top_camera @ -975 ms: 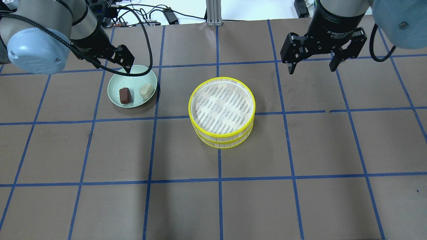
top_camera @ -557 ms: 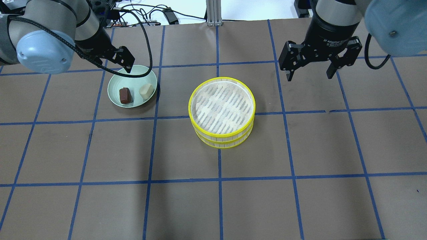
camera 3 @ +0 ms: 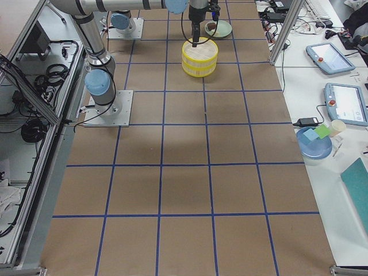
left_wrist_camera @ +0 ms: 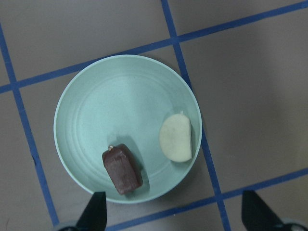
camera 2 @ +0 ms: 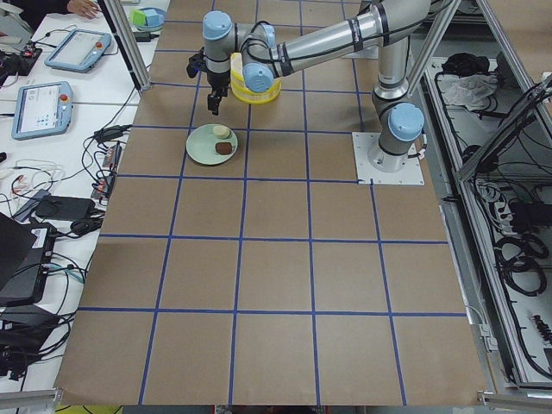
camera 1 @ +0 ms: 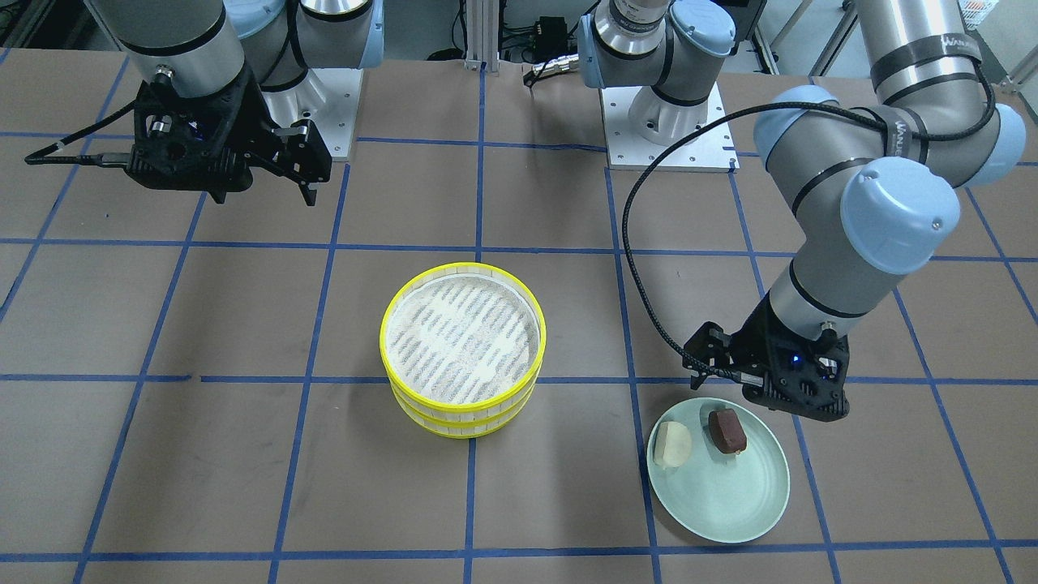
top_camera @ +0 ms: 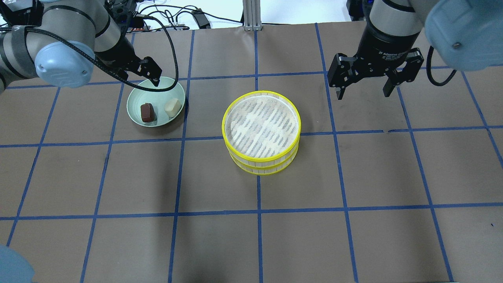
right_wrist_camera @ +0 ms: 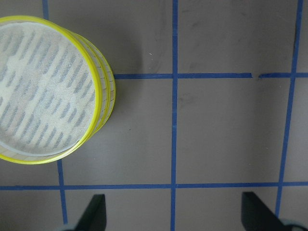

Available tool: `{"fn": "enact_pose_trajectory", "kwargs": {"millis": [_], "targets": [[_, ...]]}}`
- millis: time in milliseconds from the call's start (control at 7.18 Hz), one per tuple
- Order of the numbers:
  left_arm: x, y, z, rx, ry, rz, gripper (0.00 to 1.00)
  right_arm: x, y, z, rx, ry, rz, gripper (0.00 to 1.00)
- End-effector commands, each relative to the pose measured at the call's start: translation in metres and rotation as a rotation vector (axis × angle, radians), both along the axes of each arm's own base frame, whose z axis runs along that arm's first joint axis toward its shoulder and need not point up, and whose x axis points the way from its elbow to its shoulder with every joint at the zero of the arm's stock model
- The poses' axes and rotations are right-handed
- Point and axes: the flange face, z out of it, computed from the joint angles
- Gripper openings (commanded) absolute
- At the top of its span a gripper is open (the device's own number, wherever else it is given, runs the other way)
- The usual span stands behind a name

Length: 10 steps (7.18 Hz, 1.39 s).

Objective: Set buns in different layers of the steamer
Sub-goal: 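Lower left gripper onto white bun while right gripper grips steamer top rim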

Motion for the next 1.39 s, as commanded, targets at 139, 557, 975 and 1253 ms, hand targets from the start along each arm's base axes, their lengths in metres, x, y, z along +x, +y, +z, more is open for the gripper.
{"fn": "enact_pose_trajectory", "kwargs": {"millis": [139, 557, 975, 1253], "targets": [[-0.005, -0.032, -0.063, -0.034, 0.115, -0.024, 1.00, 0.034, -0.036, -0.057, -0.003, -0.058, -0.100, 1.00], [-0.004, -0.041, -0.114, 0.029, 0.125, -0.023, 0.93, 0.077, -0.049, -0.133, 0.001, -0.009, -0.095, 1.00], [-0.006, -0.042, -0.140, 0.060, 0.151, -0.023, 0.93, 0.078, -0.055, -0.200, 0.092, 0.026, -0.160, 1.00], [-0.005, -0.042, -0.141, 0.061, 0.151, -0.021, 0.90, 0.079, -0.060, -0.205, 0.078, 0.022, -0.158, 0.78]]}}
